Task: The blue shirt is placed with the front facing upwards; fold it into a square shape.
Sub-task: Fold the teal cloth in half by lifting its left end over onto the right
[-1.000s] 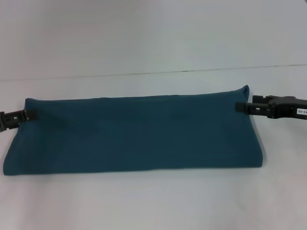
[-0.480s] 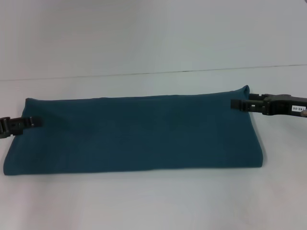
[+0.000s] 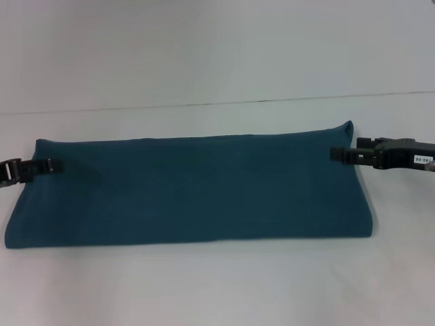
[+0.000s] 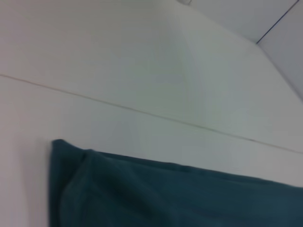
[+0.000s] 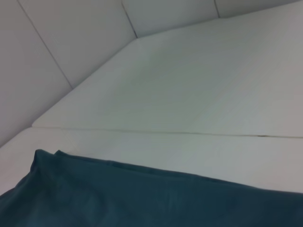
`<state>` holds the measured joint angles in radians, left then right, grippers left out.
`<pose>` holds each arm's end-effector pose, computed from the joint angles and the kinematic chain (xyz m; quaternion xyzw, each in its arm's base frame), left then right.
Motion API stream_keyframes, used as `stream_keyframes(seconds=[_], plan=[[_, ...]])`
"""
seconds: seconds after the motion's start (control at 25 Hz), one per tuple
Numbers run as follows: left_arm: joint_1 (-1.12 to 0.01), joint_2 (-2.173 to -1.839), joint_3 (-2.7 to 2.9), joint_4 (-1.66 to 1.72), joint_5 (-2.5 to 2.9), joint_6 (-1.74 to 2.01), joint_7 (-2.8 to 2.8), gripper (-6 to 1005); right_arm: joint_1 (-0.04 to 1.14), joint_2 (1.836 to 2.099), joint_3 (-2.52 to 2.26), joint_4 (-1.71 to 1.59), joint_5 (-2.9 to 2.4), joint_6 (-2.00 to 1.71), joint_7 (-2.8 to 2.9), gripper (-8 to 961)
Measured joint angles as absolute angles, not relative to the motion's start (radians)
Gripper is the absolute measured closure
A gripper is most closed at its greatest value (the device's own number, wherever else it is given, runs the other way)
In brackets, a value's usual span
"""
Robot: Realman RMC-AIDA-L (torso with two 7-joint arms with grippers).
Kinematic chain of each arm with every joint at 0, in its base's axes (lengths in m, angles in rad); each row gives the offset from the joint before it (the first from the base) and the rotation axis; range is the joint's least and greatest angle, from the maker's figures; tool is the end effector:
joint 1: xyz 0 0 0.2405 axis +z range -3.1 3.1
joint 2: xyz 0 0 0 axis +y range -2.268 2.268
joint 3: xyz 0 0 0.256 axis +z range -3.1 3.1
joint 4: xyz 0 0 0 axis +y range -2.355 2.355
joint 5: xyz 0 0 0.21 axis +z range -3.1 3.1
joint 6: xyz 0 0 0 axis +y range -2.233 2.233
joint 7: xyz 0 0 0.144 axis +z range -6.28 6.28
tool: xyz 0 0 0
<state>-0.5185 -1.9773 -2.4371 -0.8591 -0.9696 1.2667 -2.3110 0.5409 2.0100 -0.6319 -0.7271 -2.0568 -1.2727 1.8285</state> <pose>-0.3067 0.3795 0.0819 -0.7648 -0.5590 -0.1815 0.2638 0.3001 0.3772 0.0556 -0.8450 0.4149 0.2080 0.2656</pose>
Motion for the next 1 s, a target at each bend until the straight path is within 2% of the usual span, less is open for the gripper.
stream_keyframes(seconds=[1.0], plan=[[-0.548,-2.009,-2.434,-0.832,-0.760,1.105,-2.413,137,0.557,2.028,-0.632,-0.726,-2.062,-1.250,1.801,8]])
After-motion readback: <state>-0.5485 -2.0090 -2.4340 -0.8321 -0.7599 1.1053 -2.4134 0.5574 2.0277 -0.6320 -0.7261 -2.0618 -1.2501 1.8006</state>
